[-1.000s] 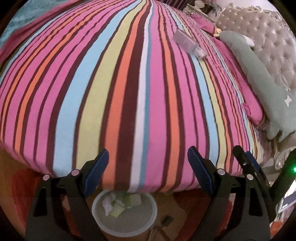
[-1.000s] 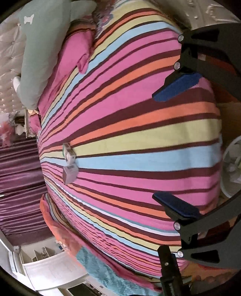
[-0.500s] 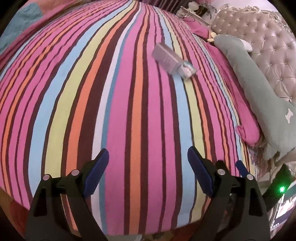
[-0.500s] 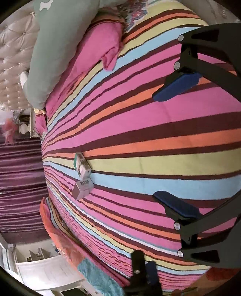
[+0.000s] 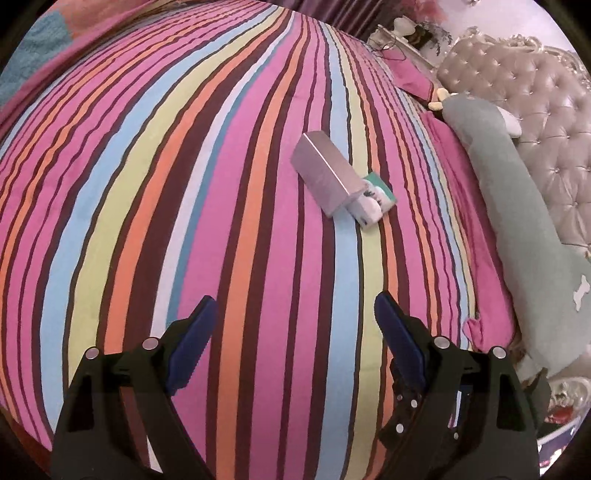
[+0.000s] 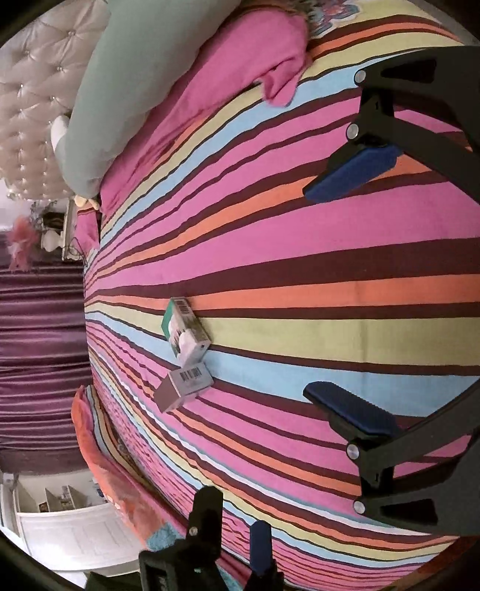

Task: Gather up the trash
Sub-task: 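Grasp the pink box with the left tool while the right tool grasps the green tissue pack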

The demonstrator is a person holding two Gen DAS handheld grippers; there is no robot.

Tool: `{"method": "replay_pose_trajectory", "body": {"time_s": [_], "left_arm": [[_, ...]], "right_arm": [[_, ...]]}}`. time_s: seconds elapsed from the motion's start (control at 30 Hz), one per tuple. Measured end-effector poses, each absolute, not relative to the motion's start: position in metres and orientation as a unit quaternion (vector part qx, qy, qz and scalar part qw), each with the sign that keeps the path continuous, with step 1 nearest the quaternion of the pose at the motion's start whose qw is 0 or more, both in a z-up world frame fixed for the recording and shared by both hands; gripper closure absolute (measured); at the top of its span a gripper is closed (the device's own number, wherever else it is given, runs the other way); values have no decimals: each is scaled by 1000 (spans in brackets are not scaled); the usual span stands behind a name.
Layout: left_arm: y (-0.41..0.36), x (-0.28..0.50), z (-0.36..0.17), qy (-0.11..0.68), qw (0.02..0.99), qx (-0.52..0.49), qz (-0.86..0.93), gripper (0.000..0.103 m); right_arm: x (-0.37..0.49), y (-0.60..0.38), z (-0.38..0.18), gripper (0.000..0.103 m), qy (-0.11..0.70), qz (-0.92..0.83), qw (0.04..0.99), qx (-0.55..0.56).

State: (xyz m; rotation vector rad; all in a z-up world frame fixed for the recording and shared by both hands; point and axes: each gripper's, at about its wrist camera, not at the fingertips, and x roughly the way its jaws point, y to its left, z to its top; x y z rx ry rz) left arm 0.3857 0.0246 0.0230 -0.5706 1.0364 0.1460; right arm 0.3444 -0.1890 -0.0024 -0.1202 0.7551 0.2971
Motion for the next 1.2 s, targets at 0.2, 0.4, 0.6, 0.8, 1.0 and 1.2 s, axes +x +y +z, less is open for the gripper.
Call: {"method": "replay_pose_trajectory", "body": {"time_s": [0.2, 0.4, 0.6, 0.8, 1.0, 1.2], "left_arm": [[26, 420, 14, 492, 823, -274, 79, 18], [27, 455, 2, 499, 816, -280, 86, 18], [32, 485, -5, 503, 806, -299, 94, 18], [30, 510, -3, 501, 808, -293, 100, 18], [28, 533, -9, 508, 801, -296, 109, 18], [27, 543, -18, 511, 801, -288, 121, 18]], "right_arm": [[370, -182, -5, 10, 363, 155, 916, -74], [391, -174, -10, 10, 364, 169, 911, -92], [410, -165, -11, 10, 360, 187, 908, -106], [430, -159, -15, 10, 360, 206, 903, -109], [448, -150, -22, 10, 369, 233, 892, -122], [470, -144, -19, 10, 372, 250, 885, -126]]}}
